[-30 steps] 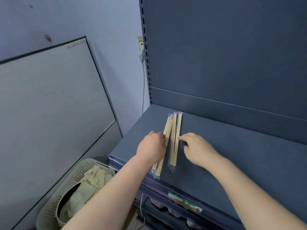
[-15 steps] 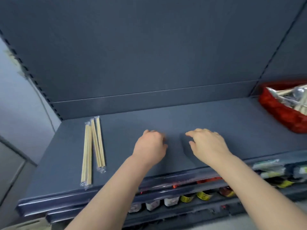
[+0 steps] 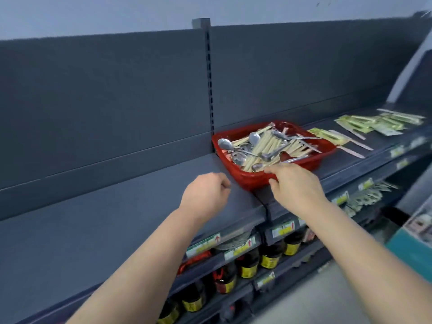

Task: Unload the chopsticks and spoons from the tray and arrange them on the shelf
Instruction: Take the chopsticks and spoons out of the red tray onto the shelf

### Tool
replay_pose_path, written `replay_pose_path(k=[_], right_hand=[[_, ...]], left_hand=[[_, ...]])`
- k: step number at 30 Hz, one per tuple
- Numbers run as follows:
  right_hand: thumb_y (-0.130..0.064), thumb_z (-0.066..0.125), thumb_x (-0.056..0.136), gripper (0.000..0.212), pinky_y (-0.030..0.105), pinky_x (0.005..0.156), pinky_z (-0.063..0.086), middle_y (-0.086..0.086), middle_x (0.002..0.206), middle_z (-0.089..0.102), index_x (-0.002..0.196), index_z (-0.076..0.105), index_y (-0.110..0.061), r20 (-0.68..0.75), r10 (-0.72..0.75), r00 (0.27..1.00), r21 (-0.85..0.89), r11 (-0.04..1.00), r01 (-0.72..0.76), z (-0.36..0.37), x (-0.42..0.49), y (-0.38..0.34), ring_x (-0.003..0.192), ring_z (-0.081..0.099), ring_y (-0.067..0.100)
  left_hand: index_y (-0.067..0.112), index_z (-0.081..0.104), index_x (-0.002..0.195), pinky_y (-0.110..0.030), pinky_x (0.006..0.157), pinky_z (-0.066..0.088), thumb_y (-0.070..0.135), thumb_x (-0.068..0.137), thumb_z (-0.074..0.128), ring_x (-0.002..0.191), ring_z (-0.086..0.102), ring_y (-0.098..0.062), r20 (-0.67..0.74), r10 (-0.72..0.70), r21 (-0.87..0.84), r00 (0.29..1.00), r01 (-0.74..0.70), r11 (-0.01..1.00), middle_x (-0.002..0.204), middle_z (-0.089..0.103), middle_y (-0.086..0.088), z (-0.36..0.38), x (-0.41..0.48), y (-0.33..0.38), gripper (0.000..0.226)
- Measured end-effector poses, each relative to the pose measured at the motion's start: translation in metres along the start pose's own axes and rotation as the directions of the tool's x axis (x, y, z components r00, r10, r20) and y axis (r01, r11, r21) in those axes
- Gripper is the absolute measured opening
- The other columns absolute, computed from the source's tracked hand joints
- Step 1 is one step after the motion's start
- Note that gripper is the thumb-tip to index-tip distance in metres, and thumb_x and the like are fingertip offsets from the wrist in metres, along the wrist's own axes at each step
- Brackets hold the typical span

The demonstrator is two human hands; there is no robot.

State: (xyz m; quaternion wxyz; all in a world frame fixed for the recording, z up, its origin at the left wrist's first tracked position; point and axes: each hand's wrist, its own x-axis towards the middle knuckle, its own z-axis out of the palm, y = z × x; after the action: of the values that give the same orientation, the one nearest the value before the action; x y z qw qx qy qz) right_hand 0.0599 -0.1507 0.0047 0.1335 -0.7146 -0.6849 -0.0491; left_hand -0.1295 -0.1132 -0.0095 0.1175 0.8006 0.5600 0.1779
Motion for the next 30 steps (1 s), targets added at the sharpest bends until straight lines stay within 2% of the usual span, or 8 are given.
replay_pose_path(k=[4, 10, 13, 16, 20, 22, 24, 30], right_hand=[[-0.022, 0.048, 0.096, 0.033, 0.033, 0.078, 0.049, -0.006, 0.125, 0.061, 0.126, 0.058, -0.032, -0.02, 0.039, 0.999, 0.023, 0.999, -0.038, -0.005, 0.017, 0.049, 0.111, 0.059, 0.02], [-0.021, 0.047, 0.097, 0.035, 0.033, 0.08, 0.05, -0.011, 0.126, 0.062, 0.124, 0.061, -0.036, -0.033, 0.084, 0.996, 0.094, 0.992, -0.08, 0.009, 0.046, 0.089, 0.113, 0.058, 0.018], [-0.021, 0.046, 0.096, 0.032, 0.033, 0.078, 0.05, -0.011, 0.12, 0.065, 0.117, 0.064, -0.037, -0.052, 0.082, 0.995, 0.085, 0.993, -0.077, 0.016, 0.069, 0.1, 0.109, 0.06, 0.018], [-0.024, 0.047, 0.096, 0.031, 0.032, 0.079, 0.05, -0.008, 0.118, 0.066, 0.119, 0.063, -0.036, -0.059, 0.087, 0.994, 0.032, 0.996, -0.085, 0.02, 0.098, 0.111, 0.108, 0.061, 0.019], [-0.022, 0.047, 0.095, 0.035, 0.034, 0.082, 0.049, -0.004, 0.119, 0.066, 0.123, 0.062, -0.037, -0.057, 0.132, 0.99, -0.02, 0.991, -0.133, 0.026, 0.137, 0.133, 0.111, 0.058, 0.02], [-0.017, 0.048, 0.093, 0.037, 0.034, 0.081, 0.049, -0.002, 0.116, 0.067, 0.121, 0.063, -0.037, -0.012, 0.167, 0.986, -0.067, 0.984, -0.167, 0.03, 0.154, 0.144, 0.11, 0.057, 0.022], [-0.013, 0.049, 0.092, 0.037, 0.034, 0.082, 0.047, 0.001, 0.115, 0.065, 0.12, 0.063, -0.033, 0.055, 0.195, 0.979, -0.112, 0.976, -0.188, 0.036, 0.168, 0.151, 0.11, 0.056, 0.023], [-0.01, 0.05, 0.091, 0.039, 0.036, 0.087, 0.041, 0.002, 0.117, 0.064, 0.124, 0.059, -0.028, 0.106, 0.178, 0.978, -0.191, 0.969, -0.156, 0.056, 0.209, 0.153, 0.113, 0.052, 0.025]], left_hand=[[0.024, 0.067, 0.104, -0.028, 0.08, 0.048, 0.024, 0.091, 0.055, 0.102, 0.061, -0.019, 0.0, 0.01, 0.03, 1.0, -0.01, 1.0, 0.106, 0.068, 0.004, 0.011, 0.031, 0.038, 0.018], [0.025, 0.068, 0.098, -0.031, 0.079, 0.052, 0.025, 0.089, 0.056, 0.097, 0.061, -0.02, -0.005, -0.039, 0.016, 0.999, 0.039, 0.999, 0.101, 0.068, 0.005, 0.025, 0.082, 0.049, 0.015], [0.023, 0.068, 0.1, -0.032, 0.075, 0.053, 0.021, 0.088, 0.053, 0.092, 0.062, -0.02, -0.018, -0.017, 0.002, 1.0, 0.017, 1.0, 0.095, 0.069, 0.006, 0.037, 0.11, 0.051, 0.019], [0.024, 0.066, 0.096, -0.028, 0.069, 0.051, 0.021, 0.088, 0.05, 0.086, 0.063, -0.019, -0.017, -0.009, -0.03, 1.0, 0.008, 1.0, 0.085, 0.064, 0.009, 0.05, 0.145, 0.052, 0.019], [0.025, 0.068, 0.101, -0.032, 0.081, 0.053, 0.022, 0.09, 0.05, 0.097, 0.063, -0.016, -0.028, -0.005, -0.077, 1.0, 0.002, 0.997, 0.099, 0.069, 0.009, 0.061, 0.189, 0.058, 0.022], [0.023, 0.069, 0.105, -0.034, 0.085, 0.053, 0.022, 0.091, 0.051, 0.1, 0.063, -0.016, -0.028, 0.012, -0.068, 1.0, -0.014, 0.998, 0.104, 0.07, 0.006, 0.067, 0.202, 0.062, 0.023], [0.023, 0.068, 0.106, -0.036, 0.085, 0.053, 0.023, 0.09, 0.051, 0.101, 0.063, -0.019, -0.006, 0.023, -0.02, 1.0, -0.023, 1.0, 0.105, 0.07, 0.003, 0.072, 0.209, 0.062, 0.024], [0.023, 0.069, 0.103, -0.032, 0.078, 0.052, 0.022, 0.088, 0.055, 0.099, 0.063, -0.017, -0.041, -0.044, 0.02, 0.998, 0.044, 0.999, 0.103, 0.07, 0.007, 0.068, 0.222, 0.042, 0.021]])
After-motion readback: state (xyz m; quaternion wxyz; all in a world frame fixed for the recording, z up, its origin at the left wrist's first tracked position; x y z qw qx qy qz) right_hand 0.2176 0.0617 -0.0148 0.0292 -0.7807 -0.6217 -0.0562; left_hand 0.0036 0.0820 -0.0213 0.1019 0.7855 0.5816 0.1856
